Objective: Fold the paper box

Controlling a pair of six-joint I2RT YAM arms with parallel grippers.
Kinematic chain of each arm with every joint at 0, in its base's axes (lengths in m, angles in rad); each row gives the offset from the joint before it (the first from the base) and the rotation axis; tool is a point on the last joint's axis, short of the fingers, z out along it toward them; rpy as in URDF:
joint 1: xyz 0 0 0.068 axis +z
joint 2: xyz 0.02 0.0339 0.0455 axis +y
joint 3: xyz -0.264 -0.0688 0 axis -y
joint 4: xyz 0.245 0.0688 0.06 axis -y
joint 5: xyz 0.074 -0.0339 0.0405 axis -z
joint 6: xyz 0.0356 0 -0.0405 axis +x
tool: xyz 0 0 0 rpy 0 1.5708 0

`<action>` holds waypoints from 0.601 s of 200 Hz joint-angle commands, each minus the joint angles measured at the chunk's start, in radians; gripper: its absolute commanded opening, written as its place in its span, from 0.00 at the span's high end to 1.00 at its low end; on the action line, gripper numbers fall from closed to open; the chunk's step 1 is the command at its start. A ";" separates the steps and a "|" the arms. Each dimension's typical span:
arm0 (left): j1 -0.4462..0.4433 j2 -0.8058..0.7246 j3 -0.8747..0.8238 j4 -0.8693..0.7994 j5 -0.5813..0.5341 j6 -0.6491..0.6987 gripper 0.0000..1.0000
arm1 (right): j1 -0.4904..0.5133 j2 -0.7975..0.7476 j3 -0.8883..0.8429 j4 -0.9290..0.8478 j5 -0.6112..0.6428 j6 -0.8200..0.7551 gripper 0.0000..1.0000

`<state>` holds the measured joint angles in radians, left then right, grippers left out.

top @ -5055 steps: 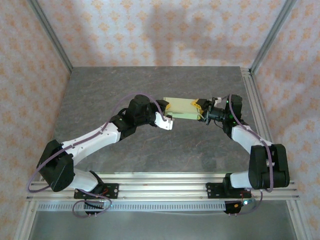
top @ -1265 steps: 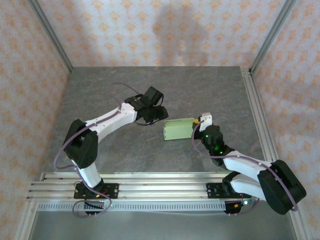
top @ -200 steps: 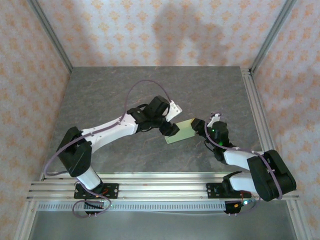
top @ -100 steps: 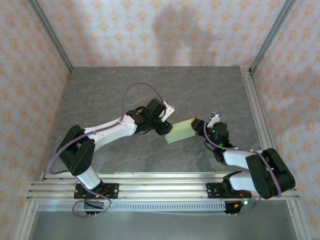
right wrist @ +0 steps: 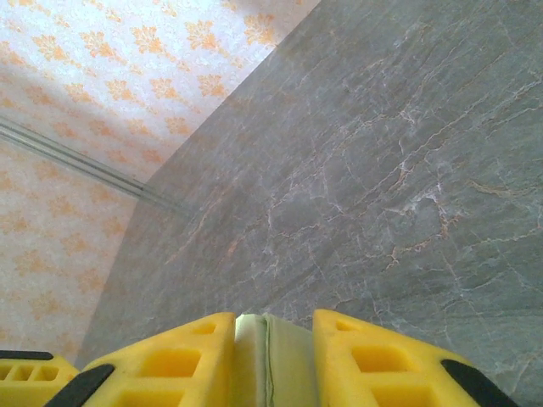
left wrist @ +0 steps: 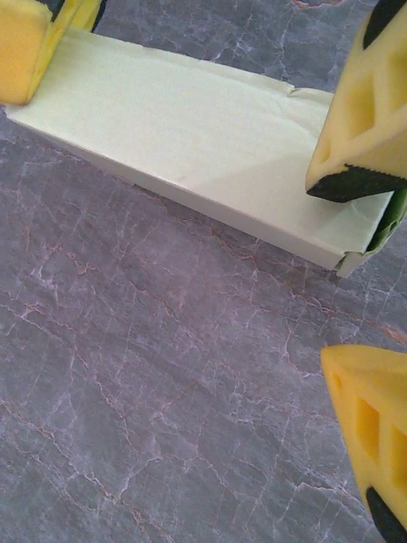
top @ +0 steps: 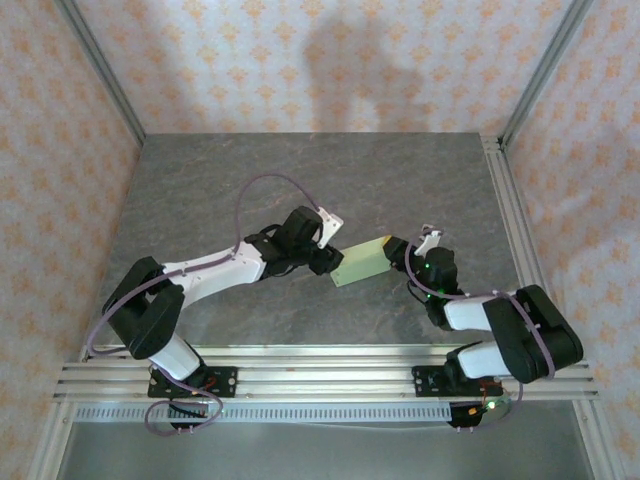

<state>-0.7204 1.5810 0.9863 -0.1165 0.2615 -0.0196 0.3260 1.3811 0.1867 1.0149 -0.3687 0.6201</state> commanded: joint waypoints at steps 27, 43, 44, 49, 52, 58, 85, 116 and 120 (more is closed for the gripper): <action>-0.014 -0.083 -0.068 0.022 0.035 0.005 0.00 | -0.003 0.027 -0.033 -0.165 -0.025 0.021 0.67; -0.011 -0.104 -0.018 -0.015 0.008 0.020 0.00 | -0.003 -0.012 -0.019 -0.185 -0.031 0.027 0.64; -0.011 -0.106 -0.015 -0.018 0.008 0.021 0.00 | -0.003 -0.015 -0.017 -0.189 -0.032 0.026 0.63; -0.012 -0.109 0.001 -0.031 0.008 0.032 0.00 | -0.002 -0.029 -0.009 -0.207 -0.029 0.026 0.61; -0.013 -0.110 0.010 -0.035 0.008 0.035 0.00 | -0.002 -0.038 -0.002 -0.219 -0.028 0.026 0.60; -0.012 -0.111 0.026 -0.049 0.008 0.044 0.00 | -0.002 -0.059 0.011 -0.249 -0.025 0.024 0.58; -0.013 -0.092 0.102 -0.135 0.034 0.104 0.00 | -0.004 -0.164 0.075 -0.406 0.004 0.006 0.35; -0.016 -0.010 0.205 -0.290 0.088 0.176 0.01 | -0.007 -0.287 0.147 -0.604 0.036 -0.029 0.06; -0.017 0.000 0.216 -0.307 0.096 0.186 0.02 | -0.009 -0.299 0.157 -0.636 0.043 -0.031 0.05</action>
<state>-0.7269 1.5192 1.1259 -0.2584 0.3058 0.0792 0.3241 1.1622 0.2665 0.5995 -0.3672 0.6224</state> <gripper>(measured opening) 0.995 0.914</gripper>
